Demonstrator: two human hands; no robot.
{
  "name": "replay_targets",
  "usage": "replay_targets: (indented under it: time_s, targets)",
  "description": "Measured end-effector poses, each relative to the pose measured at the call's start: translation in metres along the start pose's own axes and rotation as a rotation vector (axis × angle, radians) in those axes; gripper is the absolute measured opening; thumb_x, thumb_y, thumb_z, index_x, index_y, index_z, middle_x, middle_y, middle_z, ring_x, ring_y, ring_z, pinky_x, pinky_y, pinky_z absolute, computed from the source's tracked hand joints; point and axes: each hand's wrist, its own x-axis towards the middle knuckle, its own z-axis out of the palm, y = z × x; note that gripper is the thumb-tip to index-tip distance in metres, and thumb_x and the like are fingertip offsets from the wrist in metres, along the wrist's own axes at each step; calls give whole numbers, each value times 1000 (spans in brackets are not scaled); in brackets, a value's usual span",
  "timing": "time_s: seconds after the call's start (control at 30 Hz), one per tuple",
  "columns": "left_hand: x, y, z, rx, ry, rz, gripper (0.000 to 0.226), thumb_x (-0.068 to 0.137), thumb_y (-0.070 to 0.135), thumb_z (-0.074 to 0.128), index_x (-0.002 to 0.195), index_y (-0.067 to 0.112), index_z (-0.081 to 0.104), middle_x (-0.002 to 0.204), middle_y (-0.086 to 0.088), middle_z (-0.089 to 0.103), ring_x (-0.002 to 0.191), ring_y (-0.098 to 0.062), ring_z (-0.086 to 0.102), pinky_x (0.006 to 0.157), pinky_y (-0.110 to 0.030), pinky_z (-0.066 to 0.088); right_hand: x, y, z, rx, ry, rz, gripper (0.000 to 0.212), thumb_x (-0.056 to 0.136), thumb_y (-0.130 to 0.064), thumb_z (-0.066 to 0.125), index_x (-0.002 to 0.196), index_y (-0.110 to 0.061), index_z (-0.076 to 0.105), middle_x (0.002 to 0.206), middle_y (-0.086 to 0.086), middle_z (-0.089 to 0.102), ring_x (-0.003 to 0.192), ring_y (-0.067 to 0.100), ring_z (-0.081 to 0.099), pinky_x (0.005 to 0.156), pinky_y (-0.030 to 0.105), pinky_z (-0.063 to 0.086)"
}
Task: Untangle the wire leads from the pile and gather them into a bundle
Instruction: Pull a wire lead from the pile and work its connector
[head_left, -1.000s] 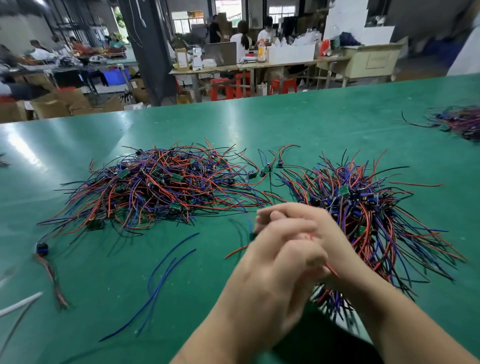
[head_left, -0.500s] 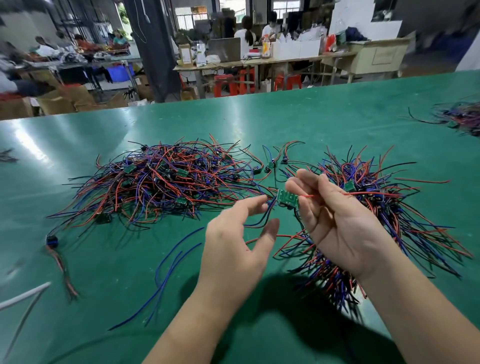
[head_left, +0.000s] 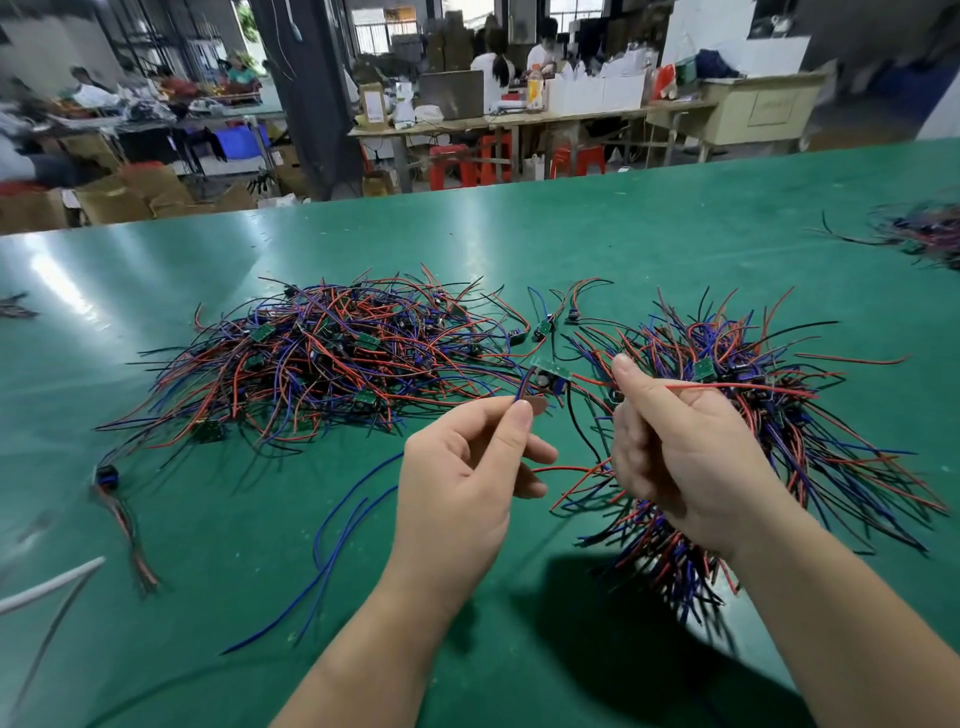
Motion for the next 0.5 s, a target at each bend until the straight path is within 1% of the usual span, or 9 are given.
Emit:
replay_targets:
  time_s: [0.03,0.07,0.13,0.2,0.23,0.27,0.33,0.4,0.5]
  targets:
    - [0,0,0,-5,4,-12,13,92,13,57,85,11,68,59,-1,67,43,-9,54,46,-18,47,-1,-1,-1,-33,-59,52,48,72,-53,58,44,-14,51,42,5,41,31,18,37,36,19,28]
    - [1,1,0,-10,4,-23,13,92,14,56,85,11,68,59,-1,67,42,-10,53,44,-19,47,-3,-3,-1,-81,-130,104,52,73,-57,54,49,-11,60,45,8,47,33,20,43,36,19,30]
    - [2,2,-1,-15,-11,-36,15,93,14,55,85,11,68,57,0,64,37,-11,47,38,-20,41,-4,-1,1,-148,-252,164,59,74,-60,48,76,-6,73,62,13,65,40,21,54,37,19,33]
    - [2,3,-1,-47,-40,-73,20,95,14,54,84,13,70,53,2,56,32,-10,37,34,-18,32,-4,2,4,-114,-268,156,57,76,-55,49,101,-8,69,88,12,73,50,20,60,39,20,35]
    - [2,4,-1,-86,-51,-112,22,95,14,53,82,13,70,50,1,51,30,-9,32,34,-16,27,-3,4,5,-86,-249,118,50,77,-49,50,106,-11,66,98,10,73,53,20,61,41,20,36]
    - [2,4,-1,-125,-60,-159,24,96,13,51,81,12,70,48,2,47,29,-8,28,35,-13,24,-3,5,7,-56,-219,65,42,78,-43,51,106,-14,64,102,7,72,56,19,62,43,19,37]
    - [3,4,-1,-166,-83,-259,24,97,11,49,84,6,68,46,2,41,29,-6,24,36,-10,21,-2,4,7,15,-155,-38,32,78,-33,54,105,-19,63,101,2,72,59,16,63,46,18,37]
    - [3,4,-1,-176,-123,-352,25,97,10,47,84,3,67,45,2,37,29,-6,22,37,-9,19,-1,2,4,59,-117,-100,33,76,-27,56,108,-19,65,95,-1,72,61,13,63,48,17,38]
    - [3,5,-2,-141,-200,-433,30,95,11,48,74,9,70,44,3,35,30,-7,22,38,-8,18,-1,0,2,16,-115,-176,28,74,-27,60,98,-17,71,98,0,73,62,11,61,52,17,39]
